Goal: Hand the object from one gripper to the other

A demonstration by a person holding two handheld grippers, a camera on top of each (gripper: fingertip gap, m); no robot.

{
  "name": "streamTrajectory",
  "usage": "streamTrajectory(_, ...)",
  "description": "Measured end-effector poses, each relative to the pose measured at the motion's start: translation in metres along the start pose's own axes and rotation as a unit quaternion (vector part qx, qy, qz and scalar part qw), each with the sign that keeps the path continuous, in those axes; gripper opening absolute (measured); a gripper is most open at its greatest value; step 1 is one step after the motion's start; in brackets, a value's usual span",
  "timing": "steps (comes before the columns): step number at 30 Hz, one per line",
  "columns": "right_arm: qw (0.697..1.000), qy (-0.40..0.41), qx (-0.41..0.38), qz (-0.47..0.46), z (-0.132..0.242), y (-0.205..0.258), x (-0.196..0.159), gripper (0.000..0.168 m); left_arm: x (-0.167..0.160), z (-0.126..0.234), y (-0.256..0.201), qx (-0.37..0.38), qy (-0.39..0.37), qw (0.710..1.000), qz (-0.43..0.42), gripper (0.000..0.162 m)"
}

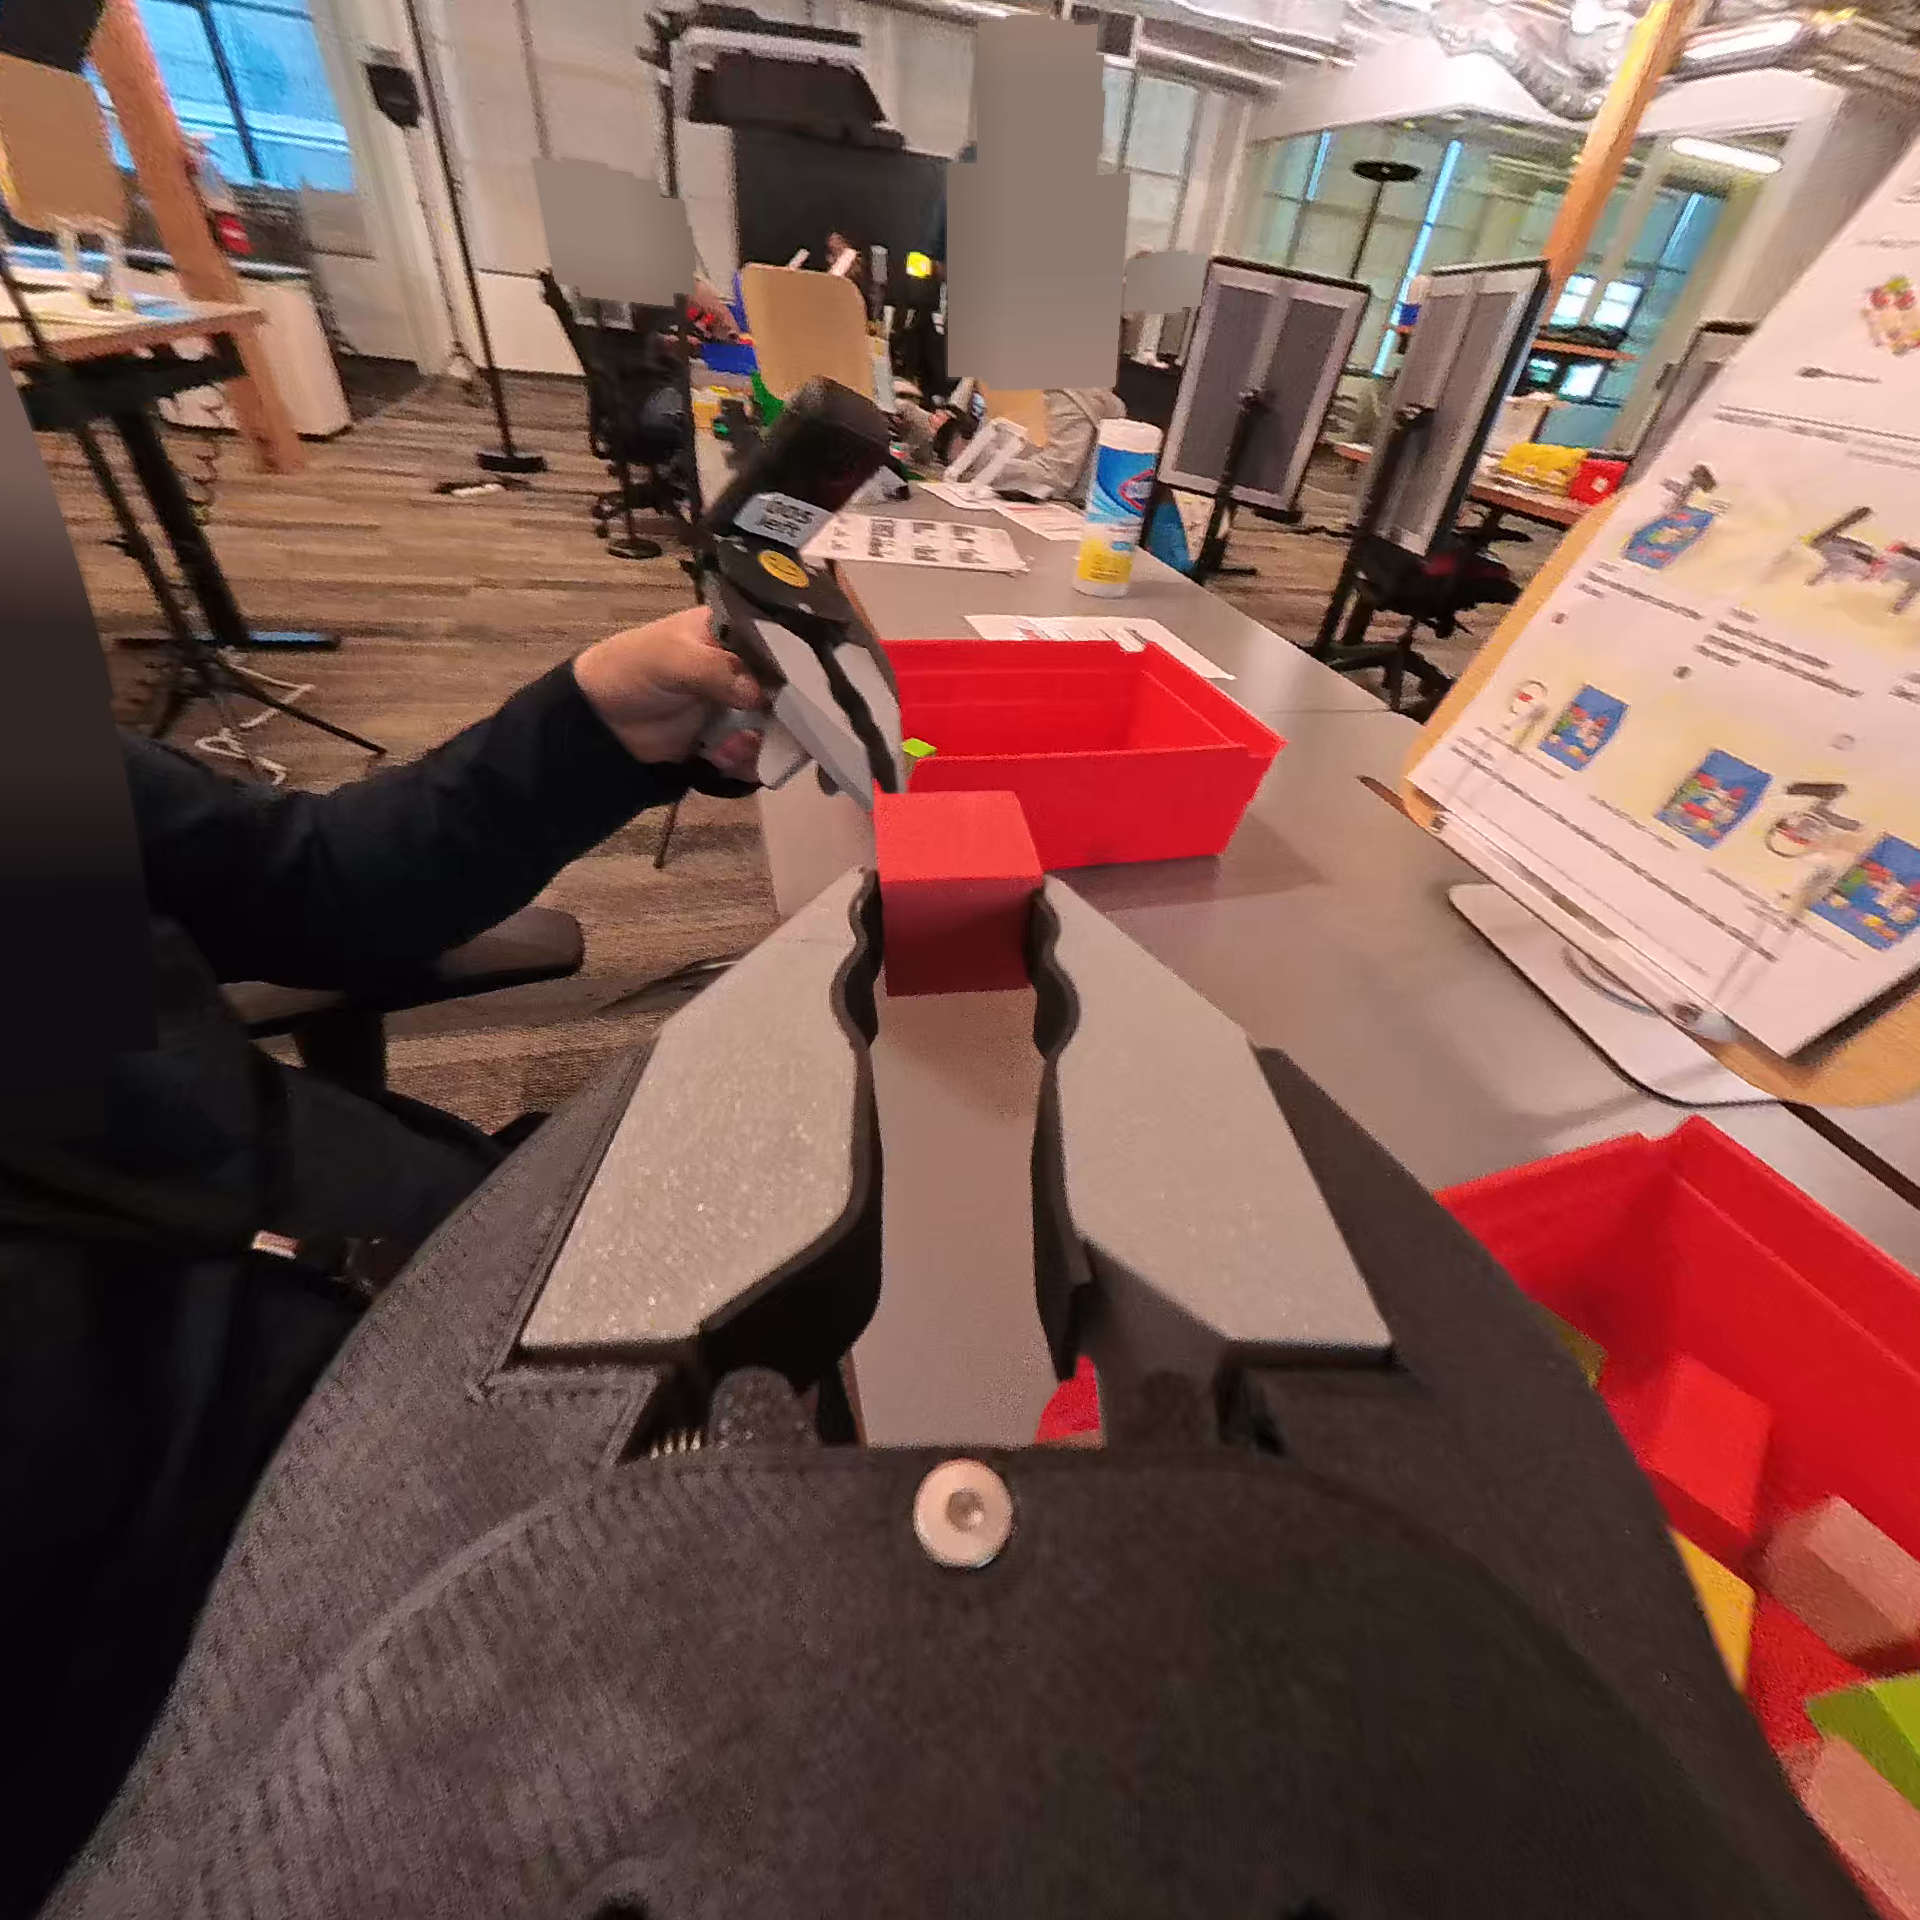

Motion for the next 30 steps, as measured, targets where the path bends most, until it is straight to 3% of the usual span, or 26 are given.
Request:
streamTrajectory(11, 0.990, -0.054, 0.129, -0.022, 0.008, 0.037, 0.020, 0.026, -0.003, -0.004, 0.000, -0.001, 0.007, 1.000, 0.001, 0.010)
streamTrajectory(17, 0.990, -0.052, 0.132, -0.028, 0.009, 0.037, 0.019, 0.026, -0.004, -0.006, 0.001, -0.003, 0.010, 1.000, 0.002, 0.010)
streamTrajectory(19, 0.994, -0.035, 0.095, -0.036, 0.006, 0.024, 0.013, 0.026, -0.006, -0.007, 0.002, -0.004, 0.013, 1.000, 0.005, 0.010)
streamTrajectory(22, 0.997, 0.050, -0.051, -0.038, -0.001, -0.025, -0.019, 0.026, -0.007, -0.009, 0.002, -0.006, 0.016, 1.000, 0.007, 0.010)
streamTrajectory(26, 0.950, 0.221, -0.203, -0.080, -0.003, -0.098, -0.099, 0.027, -0.007, -0.011, 0.000, -0.010, 0.019, 1.000, 0.002, 0.010)
streamTrajectory(30, 0.904, 0.342, -0.225, -0.122, -0.004, -0.122, -0.159, 0.027, -0.009, -0.014, -0.001, -0.011, 0.030, 0.999, -0.001, 0.011)
Point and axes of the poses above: each gripper's, where its closed fingertips meet, z back along the fingers, x out of its top, y = z × x across the jaws, the point moved 5 cm from there along z, back along the fingers, and after that the axes turned 8 degrees about -x, right-handed, at the moved point
